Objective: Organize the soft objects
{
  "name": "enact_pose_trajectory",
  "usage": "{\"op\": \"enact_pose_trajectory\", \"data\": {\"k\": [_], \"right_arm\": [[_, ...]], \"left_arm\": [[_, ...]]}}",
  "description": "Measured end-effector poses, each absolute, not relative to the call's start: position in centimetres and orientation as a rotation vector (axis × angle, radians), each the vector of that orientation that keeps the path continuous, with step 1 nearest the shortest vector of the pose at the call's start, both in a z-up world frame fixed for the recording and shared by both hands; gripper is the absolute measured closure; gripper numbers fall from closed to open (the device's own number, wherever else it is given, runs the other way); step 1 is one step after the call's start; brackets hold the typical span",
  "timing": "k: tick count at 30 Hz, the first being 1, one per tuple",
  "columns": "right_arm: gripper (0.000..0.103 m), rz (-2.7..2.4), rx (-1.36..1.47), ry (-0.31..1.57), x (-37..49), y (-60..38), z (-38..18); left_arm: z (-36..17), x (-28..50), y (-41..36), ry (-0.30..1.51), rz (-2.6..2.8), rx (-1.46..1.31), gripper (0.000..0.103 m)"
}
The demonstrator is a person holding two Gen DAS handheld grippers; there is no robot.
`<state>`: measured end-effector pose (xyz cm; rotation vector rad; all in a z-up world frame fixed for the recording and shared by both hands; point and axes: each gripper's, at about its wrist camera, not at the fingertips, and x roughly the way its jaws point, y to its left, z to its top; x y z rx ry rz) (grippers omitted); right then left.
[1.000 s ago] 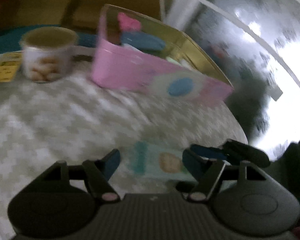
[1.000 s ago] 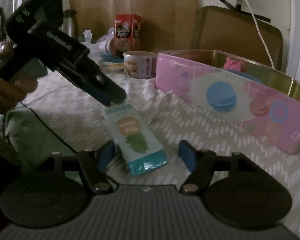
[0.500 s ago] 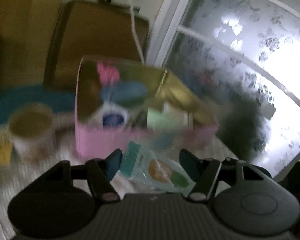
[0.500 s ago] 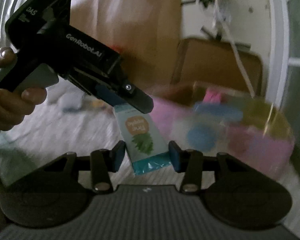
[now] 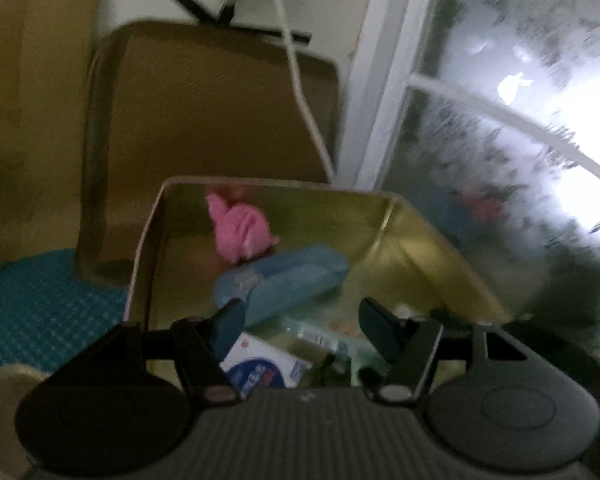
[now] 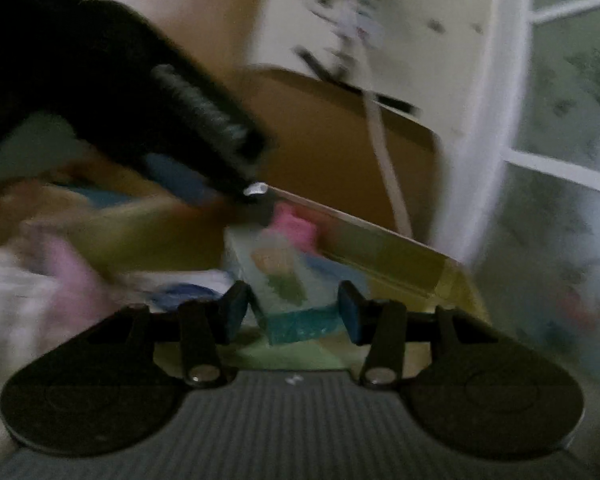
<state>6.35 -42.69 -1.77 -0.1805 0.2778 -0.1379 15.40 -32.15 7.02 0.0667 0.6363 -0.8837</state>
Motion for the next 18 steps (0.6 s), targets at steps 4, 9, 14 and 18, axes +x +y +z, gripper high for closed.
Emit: {"op": "enact_pose_trajectory", "data": {"k": [4, 9, 14, 18], "right_arm": [[0.04, -0.242, -0.116, 0.242, 5.4, -43.6, -1.7], [0.04, -0.249, 0.006, 0.21, 3.1, -43.9, -1.6], [0.04, -0.243, 0.098, 0.171, 0.0, -43.0, -1.4], [0.047, -0.183, 0.149, 0.19, -1.1, -41.8, -1.4]], "left_arm": [[5.3, 15.3, -32.5, 0.673, -0.864, 0.079, 0.039], [5.1, 13.0, -30.8, 0.638, -0.885, 0.104, 0.037], [6.1, 9.9, -28.3, 0.569, -0.901, 0.135, 0.037], [6.1, 7.2, -24.6, 0.54, -0.923, 0.134, 0.036]]}}
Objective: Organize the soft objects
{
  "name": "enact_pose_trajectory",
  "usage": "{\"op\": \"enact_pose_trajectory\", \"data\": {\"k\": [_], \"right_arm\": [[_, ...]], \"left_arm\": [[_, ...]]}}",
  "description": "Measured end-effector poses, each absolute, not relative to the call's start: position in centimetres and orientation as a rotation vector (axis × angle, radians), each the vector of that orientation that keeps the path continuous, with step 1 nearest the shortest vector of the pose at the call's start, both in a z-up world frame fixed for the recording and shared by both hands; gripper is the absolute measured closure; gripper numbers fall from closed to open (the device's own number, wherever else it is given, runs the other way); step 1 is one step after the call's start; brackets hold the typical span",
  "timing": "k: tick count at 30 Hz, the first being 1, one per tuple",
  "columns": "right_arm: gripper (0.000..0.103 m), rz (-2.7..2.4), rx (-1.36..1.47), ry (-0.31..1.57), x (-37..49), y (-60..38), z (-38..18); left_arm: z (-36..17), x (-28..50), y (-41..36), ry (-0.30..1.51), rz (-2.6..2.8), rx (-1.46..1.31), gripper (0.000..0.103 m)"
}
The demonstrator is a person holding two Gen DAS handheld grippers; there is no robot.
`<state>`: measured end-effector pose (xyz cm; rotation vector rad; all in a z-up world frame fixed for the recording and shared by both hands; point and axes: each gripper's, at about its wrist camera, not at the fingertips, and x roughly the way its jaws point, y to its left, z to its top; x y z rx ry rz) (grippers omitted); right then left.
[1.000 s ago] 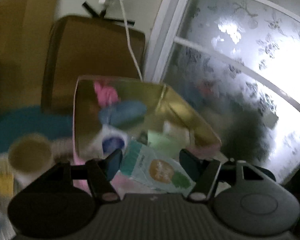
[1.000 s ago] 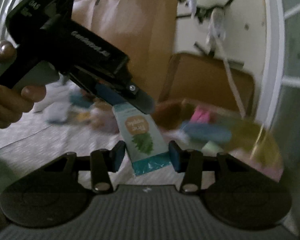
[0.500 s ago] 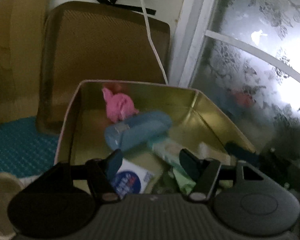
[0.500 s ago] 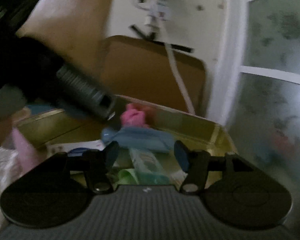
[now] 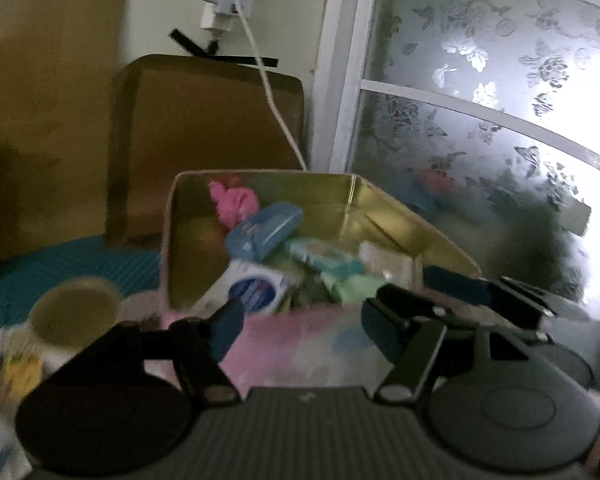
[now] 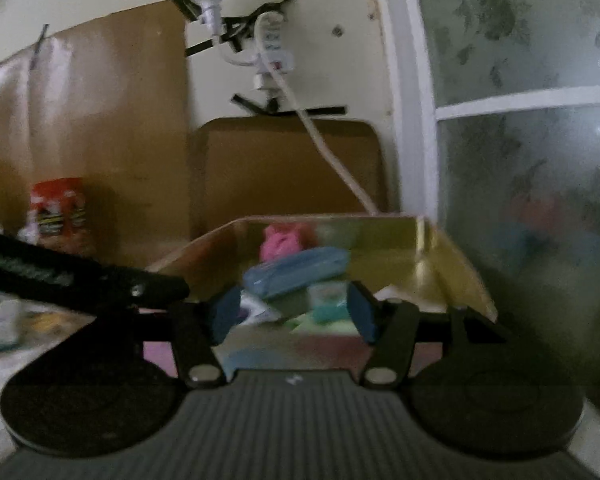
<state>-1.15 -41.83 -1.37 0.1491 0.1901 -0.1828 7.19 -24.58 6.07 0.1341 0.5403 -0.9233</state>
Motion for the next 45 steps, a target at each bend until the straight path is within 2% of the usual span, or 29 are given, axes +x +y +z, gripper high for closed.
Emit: {"op": "enact_pose_trajectory", "data": {"k": [1, 3, 5, 7, 10, 14, 15, 17, 20, 22, 26, 30, 32, 34, 35, 38, 45], "right_arm": [[0.053, -0.156, 0.16, 0.201, -1.4, -41.3, -1.5], [0.056, -0.102, 0.173, 0.224, -1.3, -40.2, -1.8], [0.069, -0.054, 0.165, 0.262, -0.8, -38.9, -2.0], [0.076, 0.007, 0.173, 0.314, -0.1, -37.4, -2.5], [0.077, 0.118, 0.174, 0.388, 1.1, -34.3, -3.3], [0.076, 0.266, 0.114, 0.502, 3.0, -29.4, -4.4], [0.073, 0.296, 0.099, 0.538, 3.6, -28.3, -4.6], [0.058, 0.34, 0.028, 0.543, 3.9, -26.3, -4.3], [0.058, 0.402, 0.016, 0.571, 5.2, -24.3, -3.7], [0.058, 0.416, 0.009, 0.57, 6.2, -23.1, -3.1], [0.037, 0.432, -0.021, 0.5, 7.8, -20.6, -1.6], [0.034, 0.445, -0.065, 0.473, 10.2, -18.0, -1.1], [0.029, 0.455, -0.069, 0.48, 11.4, -17.1, -1.4], [0.029, 0.44, -0.078, 0.509, 12.6, -16.5, -2.0], [0.043, 0.42, -0.088, 0.52, 13.0, -16.4, -2.3], [0.048, 0.464, -0.06, 0.547, 12.4, -17.4, -2.2], [0.046, 0.585, -0.229, 0.493, 4.6, -21.5, -1.9]], "left_arm": [[5.9, 6.7, -23.5, 0.539, -0.925, 0.129, 0.036], [5.3, 6.1, -21.2, 0.549, -0.905, 0.121, 0.036], [4.4, 5.8, -18.2, 0.577, -0.877, 0.09, 0.036], [3.5, 5.9, -15.5, 0.611, -0.824, 0.068, 0.036], [2.1, 6.2, -11.3, 0.651, -0.692, 0.077, 0.036], [0.5, 6.3, -6.2, 0.701, -0.559, 0.078, 0.033], [0.2, 6.3, -4.9, 0.709, -0.528, 0.074, 0.033], [0.1, 6.2, -2.6, 0.682, -0.466, 0.08, 0.033], [0.0, 7.3, -0.1, 0.661, -0.297, 0.114, 0.033], [0.1, 8.1, 1.7, 0.657, -0.253, 0.058, 0.033], [0.2, 8.4, 3.8, 0.643, -0.235, -0.046, 0.033], [0.1, 8.2, 4.7, 0.633, -0.23, -0.093, 0.033], [-0.1, 7.8, 5.1, 0.629, -0.234, -0.11, 0.033], [-0.2, 7.9, 5.3, 0.628, -0.239, -0.118, 0.033], [-0.2, 7.9, 5.3, 0.628, -0.24, -0.12, 0.032], [-0.2, 7.8, 5.3, 0.628, -0.242, -0.123, 0.028], [-0.2, 7.8, 5.6, 0.636, -0.283, -0.147, 0.016]]}}
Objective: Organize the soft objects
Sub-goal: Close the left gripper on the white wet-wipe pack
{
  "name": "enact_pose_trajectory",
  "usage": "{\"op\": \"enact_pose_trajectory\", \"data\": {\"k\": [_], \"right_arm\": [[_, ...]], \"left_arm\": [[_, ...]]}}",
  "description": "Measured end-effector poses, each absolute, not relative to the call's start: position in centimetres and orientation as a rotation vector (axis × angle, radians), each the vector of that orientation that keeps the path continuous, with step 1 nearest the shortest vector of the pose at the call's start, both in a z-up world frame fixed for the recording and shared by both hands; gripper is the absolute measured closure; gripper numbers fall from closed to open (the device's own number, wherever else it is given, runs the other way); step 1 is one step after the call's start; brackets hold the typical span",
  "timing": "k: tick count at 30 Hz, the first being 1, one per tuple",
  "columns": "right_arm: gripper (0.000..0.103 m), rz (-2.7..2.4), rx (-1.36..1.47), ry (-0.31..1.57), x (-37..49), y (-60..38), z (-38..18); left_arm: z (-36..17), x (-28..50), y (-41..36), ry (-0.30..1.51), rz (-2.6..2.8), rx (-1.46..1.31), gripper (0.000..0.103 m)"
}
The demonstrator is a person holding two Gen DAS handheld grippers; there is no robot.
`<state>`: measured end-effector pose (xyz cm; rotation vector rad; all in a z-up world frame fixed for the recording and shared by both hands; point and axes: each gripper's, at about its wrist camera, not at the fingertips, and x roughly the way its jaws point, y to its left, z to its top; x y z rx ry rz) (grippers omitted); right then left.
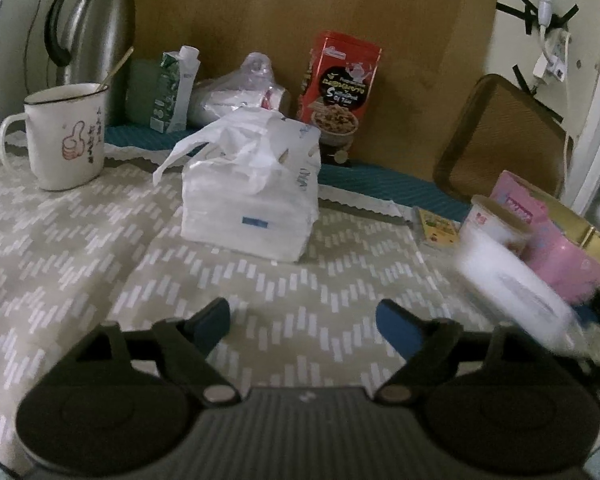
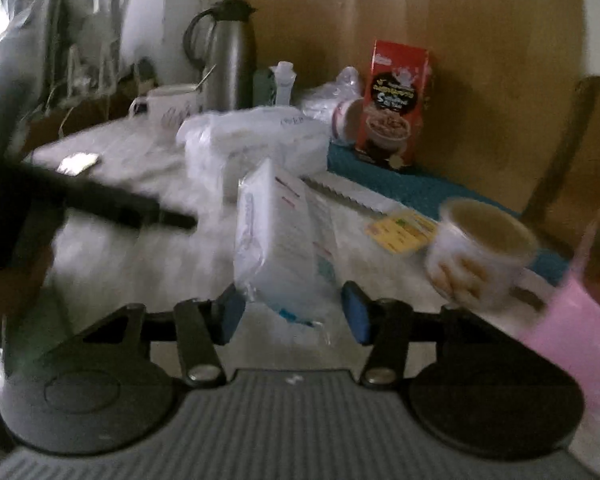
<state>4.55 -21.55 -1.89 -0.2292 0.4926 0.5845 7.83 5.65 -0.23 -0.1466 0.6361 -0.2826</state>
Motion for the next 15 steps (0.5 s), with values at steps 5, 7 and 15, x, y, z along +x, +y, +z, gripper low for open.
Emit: {"op": "enact_pose_trajectory", "data": {"k": [5, 7, 15], "right_arm": [[0.016, 0.462, -0.398, 0.417, -0.8, -25.2, -2.9], [0.012, 0.444, -0.378, 0.43, -1.8, -26.6, -3.2], [0.011, 0.432, -0.178, 0.481, -2.9, -29.7, -4.2]], "left_arm": [[0.1, 8.2, 6.1, 0.664, -0.327, -0.221, 0.014], [0.4, 8.6, 6.3, 0.696, -0.395, -0.318, 0.014], [2.6, 8.4, -0.5, 0.742, -0.668, -0.294, 0.015]]}}
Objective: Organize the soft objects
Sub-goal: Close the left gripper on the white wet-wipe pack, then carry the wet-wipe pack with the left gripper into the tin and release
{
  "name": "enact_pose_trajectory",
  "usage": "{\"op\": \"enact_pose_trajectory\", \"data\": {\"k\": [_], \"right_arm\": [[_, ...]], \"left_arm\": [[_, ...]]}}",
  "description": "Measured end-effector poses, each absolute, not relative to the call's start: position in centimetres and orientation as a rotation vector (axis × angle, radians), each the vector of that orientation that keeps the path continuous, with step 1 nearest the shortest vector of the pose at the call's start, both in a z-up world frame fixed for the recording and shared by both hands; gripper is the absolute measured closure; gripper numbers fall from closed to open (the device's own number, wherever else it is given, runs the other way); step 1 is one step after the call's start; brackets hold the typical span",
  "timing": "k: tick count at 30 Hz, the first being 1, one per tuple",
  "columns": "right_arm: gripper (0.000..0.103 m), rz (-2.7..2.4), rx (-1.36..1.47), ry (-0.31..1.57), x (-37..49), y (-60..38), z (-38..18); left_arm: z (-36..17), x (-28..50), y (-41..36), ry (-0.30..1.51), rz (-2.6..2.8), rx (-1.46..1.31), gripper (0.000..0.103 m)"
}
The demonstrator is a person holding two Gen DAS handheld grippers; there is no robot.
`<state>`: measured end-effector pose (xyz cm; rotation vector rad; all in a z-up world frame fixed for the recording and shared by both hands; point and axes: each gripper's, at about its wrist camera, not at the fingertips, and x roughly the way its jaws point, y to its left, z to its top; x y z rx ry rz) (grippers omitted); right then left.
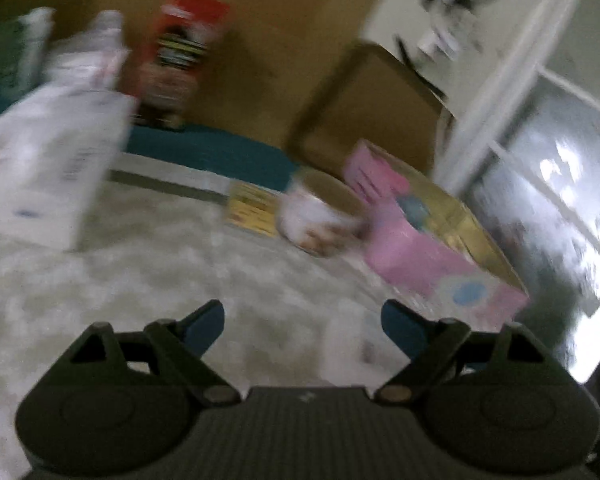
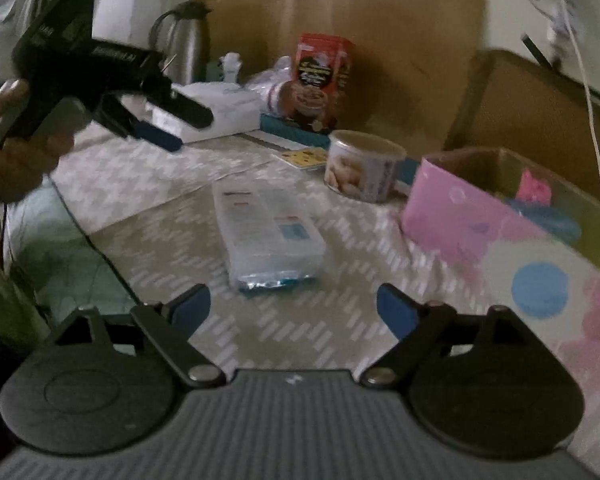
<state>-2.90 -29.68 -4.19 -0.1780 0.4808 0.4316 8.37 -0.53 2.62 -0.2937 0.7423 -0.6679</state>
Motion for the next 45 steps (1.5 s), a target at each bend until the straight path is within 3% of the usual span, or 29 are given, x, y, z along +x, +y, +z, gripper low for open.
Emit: {"op": "enact_pose_trajectory", "data": {"k": [4, 12, 15, 16, 17, 31, 34, 38, 41, 45], "right_arm": [[0.011, 0.438, -0.076, 0.511, -2.3, -29.7, -4.5], [0.013, 0.425, -0.021, 0.517, -1.2, -28.8, -5.1], [0.033, 0.412, -0.048, 0.51, -1.2, -28.6, -5.4], [0.049, 0.404, -0.06, 0.505, -1.2, -28.6, -5.4], [0.051, 0.41, -0.052, 0.504, -1.2, -28.9, -5.3], [0.051, 0.156, -0.015, 0.298, -0.2, -36.0, -0.9], [0.052, 0.1, -0.015, 0.305, 1.3, -37.7, -0.9], [0.052, 0.054, 0.037, 0.34, 3.5, -40.5, -0.9], [0.044, -0.012, 0.067, 0.318, 5.1, -41.5, -0.8], [0.043, -0.119, 0.114, 0.309, 6.4, -42.4, -1.0]], "left_arm": [[2.3, 8.1, -4.5, 0.772, -0.723, -0.196, 0.015], [0.5, 7.9, -8.5, 0.844, -0.778, -0.108, 0.03], [0.5, 7.6, -8.8, 0.845, -0.797, -0.101, 0.033], [0.6, 7.5, -9.0, 0.858, -0.814, -0.11, 0.032], [0.6, 7.3, -9.3, 0.866, -0.833, -0.112, 0.033], [7.6, 8.5, -18.6, 0.652, -0.97, 0.006, 0.032], [7.8, 10.2, -21.6, 0.652, -0.973, 0.013, 0.032], [7.4, 12.5, -24.8, 0.671, -0.955, 0.008, 0.024], [6.8, 14.0, -26.4, 0.655, -0.885, 0.009, 0.02], [5.5, 15.4, -27.6, 0.666, -0.772, 0.039, 0.021]]}}
